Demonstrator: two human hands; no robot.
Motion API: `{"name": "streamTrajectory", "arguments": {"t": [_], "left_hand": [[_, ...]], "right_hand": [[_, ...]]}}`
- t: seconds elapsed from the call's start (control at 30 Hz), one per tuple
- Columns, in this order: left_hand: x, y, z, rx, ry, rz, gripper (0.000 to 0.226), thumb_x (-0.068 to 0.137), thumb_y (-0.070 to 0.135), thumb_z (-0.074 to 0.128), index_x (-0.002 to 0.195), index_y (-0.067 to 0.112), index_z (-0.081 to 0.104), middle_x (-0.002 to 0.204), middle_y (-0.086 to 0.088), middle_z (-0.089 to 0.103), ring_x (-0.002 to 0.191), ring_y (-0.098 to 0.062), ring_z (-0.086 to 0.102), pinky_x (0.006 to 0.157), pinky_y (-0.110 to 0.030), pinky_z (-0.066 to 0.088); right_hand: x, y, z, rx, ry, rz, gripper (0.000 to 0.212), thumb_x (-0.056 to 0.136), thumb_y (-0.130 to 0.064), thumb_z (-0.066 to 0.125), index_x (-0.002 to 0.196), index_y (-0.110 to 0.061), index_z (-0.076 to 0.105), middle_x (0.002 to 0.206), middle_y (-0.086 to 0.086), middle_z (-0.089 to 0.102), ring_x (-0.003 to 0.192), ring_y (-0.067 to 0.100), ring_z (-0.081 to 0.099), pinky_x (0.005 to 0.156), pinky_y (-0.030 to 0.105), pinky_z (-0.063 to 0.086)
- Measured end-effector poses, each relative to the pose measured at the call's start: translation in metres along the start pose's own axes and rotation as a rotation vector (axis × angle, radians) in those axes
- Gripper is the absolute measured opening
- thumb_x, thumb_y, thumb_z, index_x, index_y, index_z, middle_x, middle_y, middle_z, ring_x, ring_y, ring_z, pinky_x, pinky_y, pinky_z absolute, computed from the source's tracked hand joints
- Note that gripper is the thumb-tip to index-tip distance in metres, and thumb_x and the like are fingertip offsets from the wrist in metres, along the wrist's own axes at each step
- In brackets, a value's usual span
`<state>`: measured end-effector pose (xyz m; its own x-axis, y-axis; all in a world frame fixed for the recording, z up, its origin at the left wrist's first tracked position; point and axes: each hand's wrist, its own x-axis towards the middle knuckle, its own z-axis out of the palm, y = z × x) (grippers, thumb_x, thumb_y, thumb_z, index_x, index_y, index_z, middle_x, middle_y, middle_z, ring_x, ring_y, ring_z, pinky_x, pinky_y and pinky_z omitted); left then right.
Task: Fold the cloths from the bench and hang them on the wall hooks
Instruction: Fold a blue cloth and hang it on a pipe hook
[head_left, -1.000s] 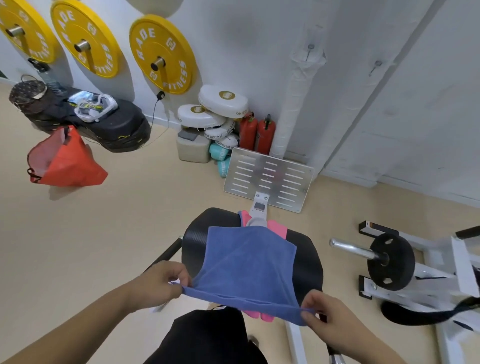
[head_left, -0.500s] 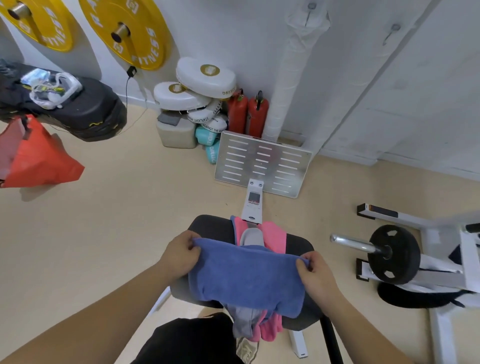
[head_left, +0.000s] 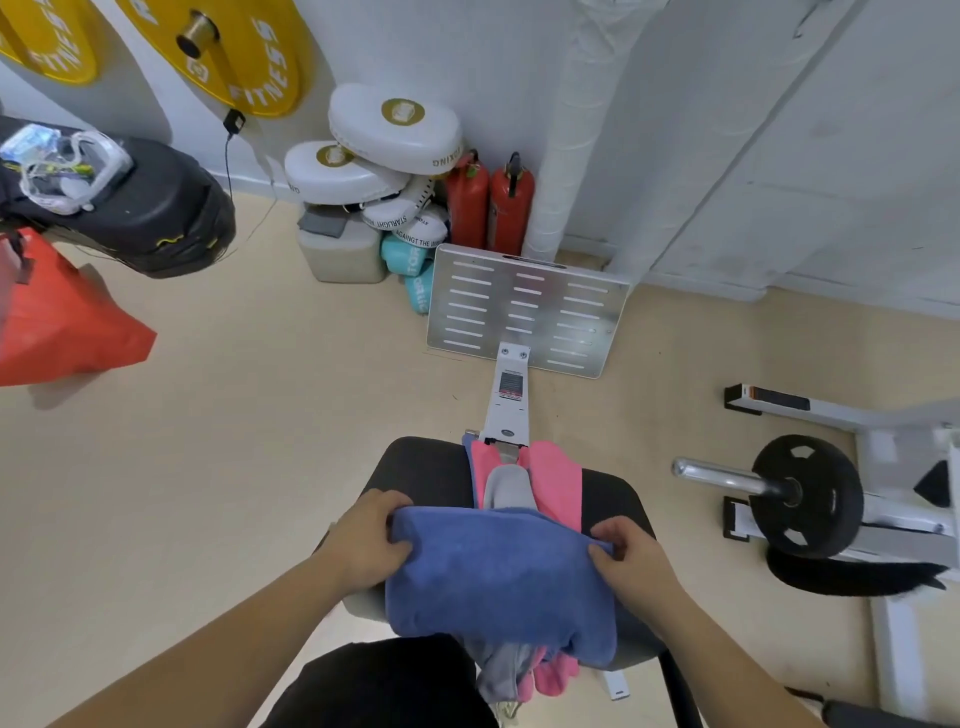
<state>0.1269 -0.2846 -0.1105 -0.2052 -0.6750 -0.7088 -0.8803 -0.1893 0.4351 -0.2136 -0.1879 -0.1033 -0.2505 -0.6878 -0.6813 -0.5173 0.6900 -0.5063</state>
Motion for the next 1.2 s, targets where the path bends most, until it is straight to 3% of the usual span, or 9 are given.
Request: {"name": "streamTrajectory", "arguments": {"t": [0.07, 0.2, 0.33, 0.43, 0.57, 0.77, 1.0, 1.1, 1.2], "left_hand": [[-0.002, 0.004, 0.003, 0.016, 0.01, -0.005, 0.03, 0.082, 0.022, 0.064, 0.11, 0.031, 0.06, 0.103, 0.009, 0.062, 0.09, -0.012, 0.061, 0.081, -0.024, 0.046], [-0.012, 0.014, 0.005, 0.041, 0.043, -0.063, 0.009, 0.078, 0.022, 0.061, 0.087, 0.022, 0.062, 0.088, 0.006, 0.064, 0.08, -0.015, 0.061, 0.067, -0.028, 0.048], [-0.04, 0.022, -0.002, -0.376, 0.105, -0.152, 0.012, 0.069, 0.025, 0.06, 0.072, 0.016, 0.054, 0.073, 0.002, 0.058, 0.07, -0.019, 0.05, 0.065, -0.031, 0.04], [-0.076, 0.028, -0.01, -0.614, 0.126, -0.106, 0.025, 0.064, 0.032, 0.062, 0.077, 0.012, 0.06, 0.075, -0.005, 0.06, 0.075, -0.022, 0.052, 0.07, -0.037, 0.04], [-0.127, 0.033, -0.012, -0.711, 0.182, 0.079, 0.031, 0.078, 0.038, 0.068, 0.097, 0.014, 0.067, 0.1, -0.01, 0.074, 0.091, -0.023, 0.067, 0.083, -0.042, 0.05], [-0.153, 0.038, 0.018, -0.737, 0.338, 0.068, 0.024, 0.101, 0.033, 0.061, 0.101, 0.01, 0.058, 0.096, -0.006, 0.068, 0.081, -0.017, 0.059, 0.069, -0.029, 0.044], [-0.15, 0.019, 0.016, -0.546, 0.541, -0.029, 0.024, 0.102, 0.039, 0.053, 0.092, 0.017, 0.053, 0.087, -0.008, 0.064, 0.078, -0.024, 0.06, 0.067, -0.034, 0.045], [-0.145, 0.0, -0.008, -0.519, 0.567, -0.057, 0.024, 0.101, 0.04, 0.053, 0.092, 0.018, 0.053, 0.085, -0.009, 0.065, 0.076, -0.025, 0.061, 0.065, -0.035, 0.045], [-0.138, -0.019, -0.038, -0.528, 0.566, -0.063, 0.02, 0.1, 0.04, 0.055, 0.093, 0.022, 0.054, 0.084, -0.011, 0.066, 0.078, -0.028, 0.063, 0.067, -0.036, 0.046]], "right_hand": [[-0.003, -0.001, 0.001, -0.044, -0.054, -0.003, 0.012, 0.092, -0.015, 0.063, 0.103, -0.019, 0.068, 0.098, -0.001, 0.071, 0.089, 0.013, 0.065, 0.075, 0.023, 0.047], [-0.018, -0.005, -0.005, -0.044, -0.068, 0.001, 0.013, 0.091, -0.016, 0.062, 0.083, -0.008, 0.068, 0.082, 0.015, 0.07, 0.068, 0.016, 0.057, 0.062, 0.023, 0.045], [-0.051, -0.003, -0.018, 0.182, 0.027, 0.041, 0.012, 0.094, -0.011, 0.056, 0.083, -0.006, 0.059, 0.077, 0.008, 0.058, 0.072, 0.019, 0.05, 0.065, 0.03, 0.039], [-0.082, 0.003, -0.027, 0.312, 0.063, 0.014, 0.011, 0.097, -0.012, 0.054, 0.09, -0.004, 0.058, 0.082, 0.008, 0.055, 0.076, 0.019, 0.049, 0.068, 0.032, 0.039], [-0.125, 0.012, -0.036, 0.425, 0.163, -0.13, 0.013, 0.101, -0.024, 0.06, 0.096, -0.012, 0.06, 0.09, 0.009, 0.064, 0.078, 0.018, 0.057, 0.071, 0.031, 0.046], [-0.151, 0.018, -0.025, 0.384, 0.251, -0.242, 0.012, 0.103, -0.024, 0.056, 0.096, -0.014, 0.055, 0.09, 0.013, 0.064, 0.078, 0.019, 0.061, 0.07, 0.032, 0.05], [-0.15, -0.005, 0.013, 0.429, 0.199, -0.215, 0.008, 0.1, -0.018, 0.058, 0.095, -0.012, 0.056, 0.088, 0.012, 0.065, 0.074, 0.018, 0.059, 0.068, 0.029, 0.049], [-0.134, -0.033, 0.037, 0.383, 0.128, -0.22, 0.004, 0.099, -0.021, 0.06, 0.098, -0.018, 0.057, 0.092, 0.006, 0.068, 0.086, 0.025, 0.067, 0.073, 0.03, 0.053], [-0.113, -0.072, 0.064, 0.289, 0.075, -0.231, 0.008, 0.101, -0.02, 0.058, 0.095, -0.024, 0.054, 0.09, -0.002, 0.063, 0.08, 0.013, 0.06, 0.071, 0.025, 0.049]]}}
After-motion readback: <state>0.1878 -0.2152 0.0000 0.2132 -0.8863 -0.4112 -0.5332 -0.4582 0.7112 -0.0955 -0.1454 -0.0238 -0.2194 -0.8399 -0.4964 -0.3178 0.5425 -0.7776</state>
